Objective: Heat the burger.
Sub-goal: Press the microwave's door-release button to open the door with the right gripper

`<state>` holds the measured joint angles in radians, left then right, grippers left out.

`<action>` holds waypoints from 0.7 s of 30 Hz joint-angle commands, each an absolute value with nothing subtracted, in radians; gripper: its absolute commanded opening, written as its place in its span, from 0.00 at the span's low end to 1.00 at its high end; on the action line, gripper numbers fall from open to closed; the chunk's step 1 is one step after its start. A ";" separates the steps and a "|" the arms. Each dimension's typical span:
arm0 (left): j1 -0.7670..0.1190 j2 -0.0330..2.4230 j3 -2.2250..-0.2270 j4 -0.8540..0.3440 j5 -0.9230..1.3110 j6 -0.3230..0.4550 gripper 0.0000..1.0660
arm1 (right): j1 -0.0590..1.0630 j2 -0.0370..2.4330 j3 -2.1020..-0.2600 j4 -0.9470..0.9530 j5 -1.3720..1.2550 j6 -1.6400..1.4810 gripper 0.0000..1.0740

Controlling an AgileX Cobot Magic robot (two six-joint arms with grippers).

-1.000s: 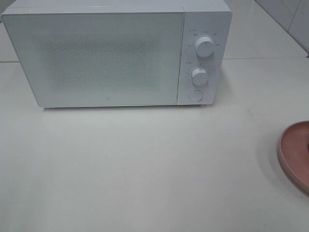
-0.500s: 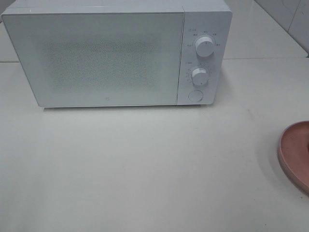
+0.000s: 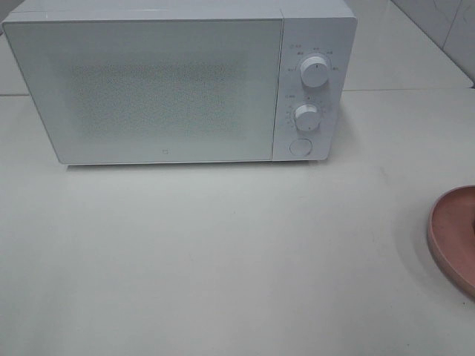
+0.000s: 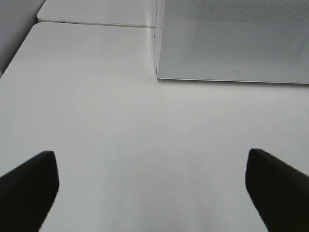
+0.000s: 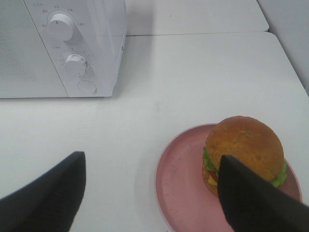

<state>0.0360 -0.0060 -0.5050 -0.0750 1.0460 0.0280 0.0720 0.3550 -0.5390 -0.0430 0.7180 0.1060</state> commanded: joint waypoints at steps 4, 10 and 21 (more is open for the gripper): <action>0.030 -0.033 -0.503 -0.079 1.036 0.020 0.92 | 0.069 0.443 -0.545 -0.043 0.614 0.113 0.68; 0.030 -0.033 -0.503 -0.079 1.036 0.020 0.92 | 0.069 0.554 -0.545 -0.043 0.510 0.113 0.68; 0.030 -0.032 -0.503 -0.079 1.036 0.020 0.92 | 0.069 0.791 -0.545 -0.042 0.344 0.113 0.68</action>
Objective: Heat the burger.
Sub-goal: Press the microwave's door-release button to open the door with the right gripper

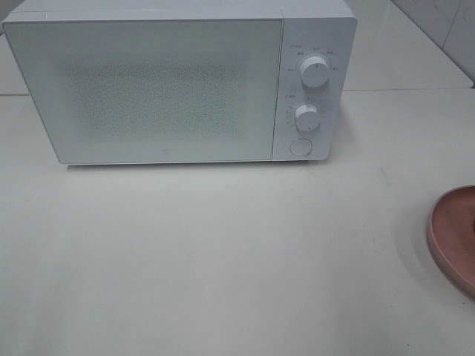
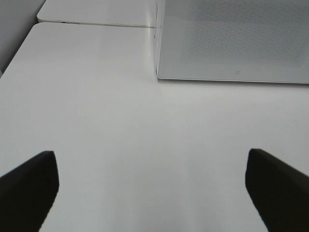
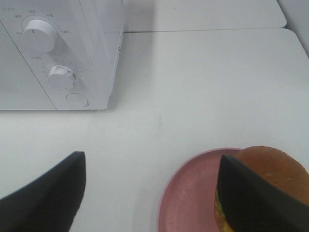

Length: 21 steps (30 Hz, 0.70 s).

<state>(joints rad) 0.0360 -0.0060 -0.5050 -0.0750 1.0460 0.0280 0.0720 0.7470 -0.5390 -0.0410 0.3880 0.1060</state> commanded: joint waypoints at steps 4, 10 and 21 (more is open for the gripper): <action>0.030 -0.032 -0.503 -0.079 1.036 0.020 0.92 | 0.069 0.868 -0.545 -0.042 0.288 0.113 0.68; 0.030 -0.032 -0.503 -0.079 1.036 0.020 0.92 | 0.071 0.999 -0.545 -0.048 0.149 0.106 0.68; 0.030 -0.032 -0.503 -0.079 1.036 0.020 0.92 | 0.071 1.105 -0.486 -0.070 -0.155 0.096 0.68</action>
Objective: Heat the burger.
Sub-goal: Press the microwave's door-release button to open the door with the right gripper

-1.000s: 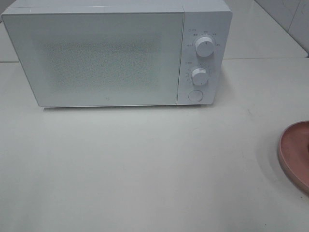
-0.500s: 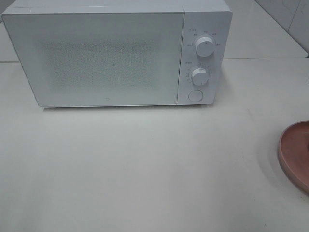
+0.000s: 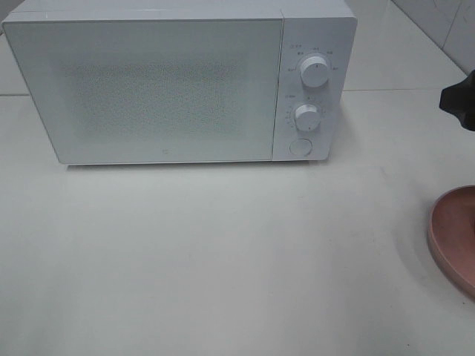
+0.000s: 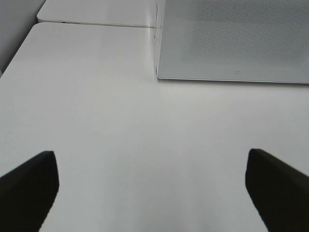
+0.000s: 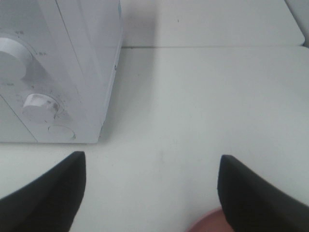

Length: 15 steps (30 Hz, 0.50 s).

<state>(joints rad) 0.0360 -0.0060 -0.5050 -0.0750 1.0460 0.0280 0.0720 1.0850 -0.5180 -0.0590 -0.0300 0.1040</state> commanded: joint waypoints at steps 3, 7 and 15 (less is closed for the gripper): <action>0.030 -0.032 -0.503 -0.079 1.036 0.020 0.92 | 0.071 1.129 -0.442 -0.067 -0.265 0.088 0.68; 0.030 -0.032 -0.503 -0.079 1.036 0.020 0.92 | 0.071 1.170 -0.382 -0.066 -0.435 0.056 0.68; 0.030 -0.032 -0.503 -0.079 1.036 0.020 0.92 | 0.179 1.266 -0.327 0.113 -0.622 -0.109 0.68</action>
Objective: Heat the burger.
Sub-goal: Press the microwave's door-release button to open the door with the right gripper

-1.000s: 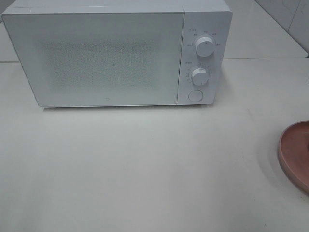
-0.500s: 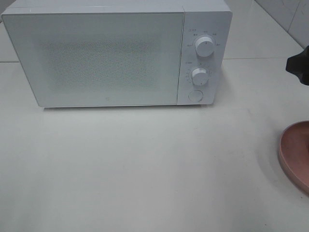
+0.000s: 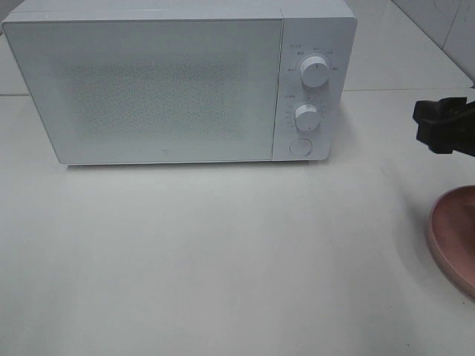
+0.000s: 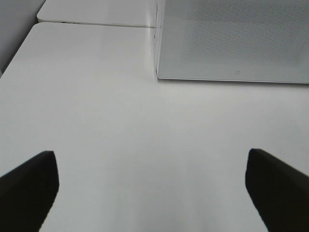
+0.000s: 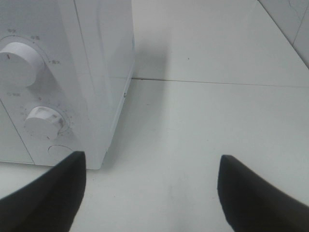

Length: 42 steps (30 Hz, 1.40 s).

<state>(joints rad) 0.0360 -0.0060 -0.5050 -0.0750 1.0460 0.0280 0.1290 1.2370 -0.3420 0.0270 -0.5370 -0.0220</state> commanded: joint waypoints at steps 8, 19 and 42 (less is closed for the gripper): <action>0.030 -0.032 -0.503 -0.079 1.036 0.020 0.92 | 0.369 1.389 -0.313 0.380 -0.794 -0.276 0.68; 0.030 -0.032 -0.503 -0.079 1.036 0.020 0.92 | 0.642 1.530 -0.314 0.689 -1.017 -0.317 0.68; 0.030 -0.027 -0.503 -0.079 1.036 0.020 0.92 | 0.862 1.726 -0.442 0.929 -1.064 -0.334 0.68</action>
<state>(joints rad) 0.0360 -0.0060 -0.5050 -0.0750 1.0460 0.0280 0.8620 1.7230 -0.4340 0.9310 -1.0650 -0.3350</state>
